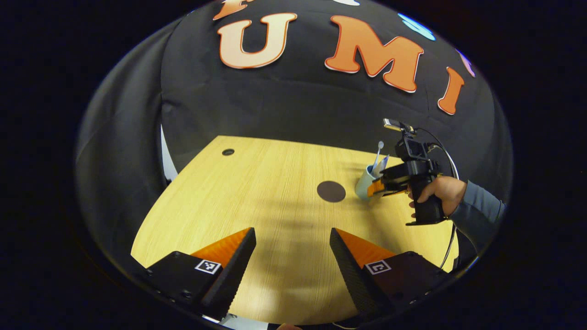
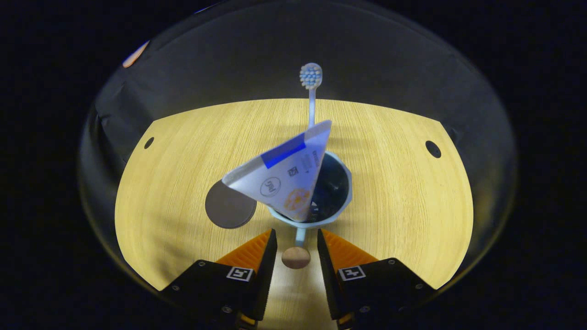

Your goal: Put the toothbrush and toothpaste on the desktop into the cup, then pick up the cup and place it on the coaster on the desktop.

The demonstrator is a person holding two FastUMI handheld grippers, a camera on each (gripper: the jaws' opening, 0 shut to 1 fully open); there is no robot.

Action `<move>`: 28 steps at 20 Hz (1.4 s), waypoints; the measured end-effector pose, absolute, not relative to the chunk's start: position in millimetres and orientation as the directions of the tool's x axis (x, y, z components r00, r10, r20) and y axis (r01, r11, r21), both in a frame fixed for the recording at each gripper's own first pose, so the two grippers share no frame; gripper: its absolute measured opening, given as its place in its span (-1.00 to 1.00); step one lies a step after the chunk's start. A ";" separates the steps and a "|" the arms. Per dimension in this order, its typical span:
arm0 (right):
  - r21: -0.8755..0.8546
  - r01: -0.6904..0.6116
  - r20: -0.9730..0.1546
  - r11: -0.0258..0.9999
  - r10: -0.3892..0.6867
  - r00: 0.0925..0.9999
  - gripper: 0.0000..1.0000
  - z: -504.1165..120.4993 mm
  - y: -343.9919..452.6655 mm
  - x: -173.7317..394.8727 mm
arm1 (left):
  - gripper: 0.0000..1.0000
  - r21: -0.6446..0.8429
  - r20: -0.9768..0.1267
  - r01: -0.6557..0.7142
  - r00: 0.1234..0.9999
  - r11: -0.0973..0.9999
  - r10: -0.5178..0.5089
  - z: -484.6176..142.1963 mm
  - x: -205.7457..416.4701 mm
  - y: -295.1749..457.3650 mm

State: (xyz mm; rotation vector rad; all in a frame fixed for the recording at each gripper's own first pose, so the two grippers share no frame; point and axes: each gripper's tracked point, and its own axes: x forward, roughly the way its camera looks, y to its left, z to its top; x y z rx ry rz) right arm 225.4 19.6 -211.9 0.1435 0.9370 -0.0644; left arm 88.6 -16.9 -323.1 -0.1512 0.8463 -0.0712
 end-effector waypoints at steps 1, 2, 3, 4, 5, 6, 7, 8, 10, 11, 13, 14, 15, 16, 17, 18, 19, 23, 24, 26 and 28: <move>0.090 0.136 -0.817 0.987 -0.005 0.577 0.02 -216.5 18.1 224.0 | 0.96 -0.154 -0.750 -0.001 0.651 0.988 -0.116 -323.3 85.1 -15.7; 0.090 0.146 -0.825 0.985 -0.008 0.565 0.01 -221.0 18.6 223.4 | 0.96 -0.152 -0.758 -0.001 0.642 0.988 -0.116 -322.9 83.5 -15.6; 0.085 0.156 -0.828 0.984 -0.017 0.561 0.01 -223.5 18.9 225.1 | 0.96 -0.152 -0.765 -0.001 0.633 0.988 -0.117 -321.6 82.8 -15.8; 0.089 0.165 -0.825 0.982 -0.020 0.564 0.01 -223.3 19.7 227.9 | 0.95 -0.152 -0.767 -0.003 0.632 0.988 -0.116 -321.3 83.1 -15.4; 0.081 0.186 -0.825 0.979 -0.039 0.563 -0.10 -224.3 17.6 228.3 | 0.96 -0.152 -0.766 0.001 0.632 0.988 -0.118 -320.5 84.0 -15.1; 0.086 0.202 -0.824 0.976 -0.044 0.564 -0.30 -224.0 16.1 226.6 | 0.96 -0.149 -0.766 0.006 0.631 0.989 -0.119 -320.8 83.7 -13.7; 0.090 0.205 -0.825 0.975 -0.042 0.564 -0.41 -224.2 17.2 226.4 | 0.96 -0.149 -0.767 0.010 0.630 0.989 -0.121 -321.6 84.3 -13.3; 0.084 0.195 -0.823 0.977 -0.042 0.566 -0.43 -223.3 16.0 226.4 | 0.96 -0.149 -0.768 0.011 0.628 0.989 -0.123 -323.1 84.3 -13.1; 0.083 0.190 -0.824 0.978 -0.040 0.565 -0.48 -224.0 15.8 225.9 | 0.96 -0.154 -0.770 0.013 0.625 0.988 -0.128 -322.6 84.1 -12.3; 0.085 0.193 -0.826 0.978 -0.039 0.562 -0.50 -222.6 16.5 225.1 | 0.96 -0.155 -0.770 0.015 0.624 0.988 -0.131 -323.9 86.0 -10.8; 0.087 0.193 -0.823 0.977 -0.038 0.567 -0.58 -222.9 16.8 226.1 | 0.96 -0.158 -0.769 0.017 0.625 0.987 -0.134 -331.7 91.4 -9.9; 0.087 0.189 -0.818 0.978 -0.038 0.574 -0.60 -222.6 16.2 225.9 | 0.96 -0.160 -0.770 0.018 0.623 0.987 -0.136 -333.4 91.4 -9.8; 0.088 0.185 -0.815 0.979 -0.036 0.578 -0.60 -222.5 17.1 226.1 | 0.95 -0.162 -0.769 0.020 0.624 0.987 -0.139 -333.5 93.6 -9.3; 0.091 0.178 -0.813 0.980 -0.031 0.581 -0.61 -222.4 16.8 225.8 | 0.96 -0.165 -0.770 0.021 0.622 0.986 -0.142 -333.4 95.4 -8.8; 0.093 0.167 -0.805 0.982 -0.025 0.592 -0.60 -220.9 17.2 227.7 | 0.95 -0.167 -0.769 0.021 0.623 0.986 -0.144 -333.5 97.6 -7.7; 0.087 0.156 -0.796 0.984 -0.026 0.605 -0.60 -219.7 15.9 230.1 | 0.96 -0.169 -0.768 0.022 0.623 0.985 -0.146 -334.6 97.8 -7.0; 0.088 0.147 -0.786 0.985 -0.022 0.618 -0.60 -218.0 16.1 231.2 | 0.96 -0.170 -0.769 0.022 0.623 0.985 -0.147 -335.9 98.5 -6.7; 0.121 0.118 -0.768 0.986 0.018 0.640 -0.62 -219.2 18.9 235.0 | 0.95 -0.171 -0.773 0.017 0.618 0.985 -0.145 -337.4 94.0 -1.0; 0.120 0.109 -0.766 0.987 0.022 0.643 -0.61 -218.3 17.6 235.6 | 0.96 -0.172 -0.776 0.012 0.615 0.985 -0.142 -337.3 91.1 0.0; 0.120 0.091 -0.759 0.989 0.032 0.651 -0.61 -218.4 17.0 237.3 | 0.96 -0.182 -0.773 0.003 0.618 0.983 -0.144 -337.4 89.1 -1.2; 0.121 0.071 -0.753 0.990 0.045 0.656 -0.61 -218.7 16.8 237.9 | 0.96 -0.177 -0.773 0.000 0.619 0.984 -0.139 -336.7 85.7 4.2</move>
